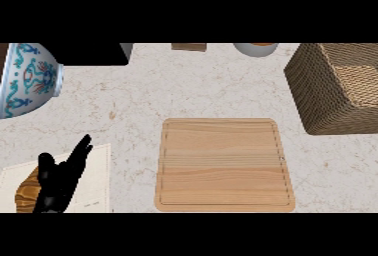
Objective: Pick the can from the cutting board and place it in the basket
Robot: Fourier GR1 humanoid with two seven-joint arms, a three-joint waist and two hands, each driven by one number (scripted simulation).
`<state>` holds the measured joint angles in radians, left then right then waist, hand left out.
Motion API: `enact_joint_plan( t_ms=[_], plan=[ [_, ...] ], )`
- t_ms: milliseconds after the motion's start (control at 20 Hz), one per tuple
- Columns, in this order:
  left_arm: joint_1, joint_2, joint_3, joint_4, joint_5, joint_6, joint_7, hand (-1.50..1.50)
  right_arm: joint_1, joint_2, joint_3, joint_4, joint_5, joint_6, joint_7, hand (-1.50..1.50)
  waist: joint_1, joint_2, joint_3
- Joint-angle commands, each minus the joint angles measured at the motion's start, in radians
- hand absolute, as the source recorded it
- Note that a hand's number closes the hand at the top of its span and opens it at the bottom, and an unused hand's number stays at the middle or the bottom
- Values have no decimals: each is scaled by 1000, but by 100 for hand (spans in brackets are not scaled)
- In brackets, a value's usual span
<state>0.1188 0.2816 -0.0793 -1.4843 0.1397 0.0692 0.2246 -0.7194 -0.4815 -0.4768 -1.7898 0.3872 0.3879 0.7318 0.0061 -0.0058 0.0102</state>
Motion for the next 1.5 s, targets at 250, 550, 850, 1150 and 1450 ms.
enact_joint_plan(
  t_ms=[250, 550, 850, 1150, 1450],
  plan=[
    [-13, 16, 27, 64, 15, -38, 64, 0, -41, -124, -25, 374, 34, -51, -261, 150, 9, 12, -10],
    [20, -21, 10, 87, -20, -19, 1, 0, -43, -113, -86, 588, -1, -129, -395, 150, 10, 13, -10],
    [27, -36, -9, 25, -26, -11, 58, 0, -89, -126, -128, 755, -40, -179, -469, 150, 15, 12, -9],
    [24, -53, -17, 13, -58, 10, 66, 0, -85, -146, -122, 940, -26, -233, -654, 150, 17, 13, -9],
    [4, -55, -3, 50, -46, -7, 58, 0, -15, -201, -9, 1002, 164, -329, -713, 150, 17, 16, -9]
  ],
)
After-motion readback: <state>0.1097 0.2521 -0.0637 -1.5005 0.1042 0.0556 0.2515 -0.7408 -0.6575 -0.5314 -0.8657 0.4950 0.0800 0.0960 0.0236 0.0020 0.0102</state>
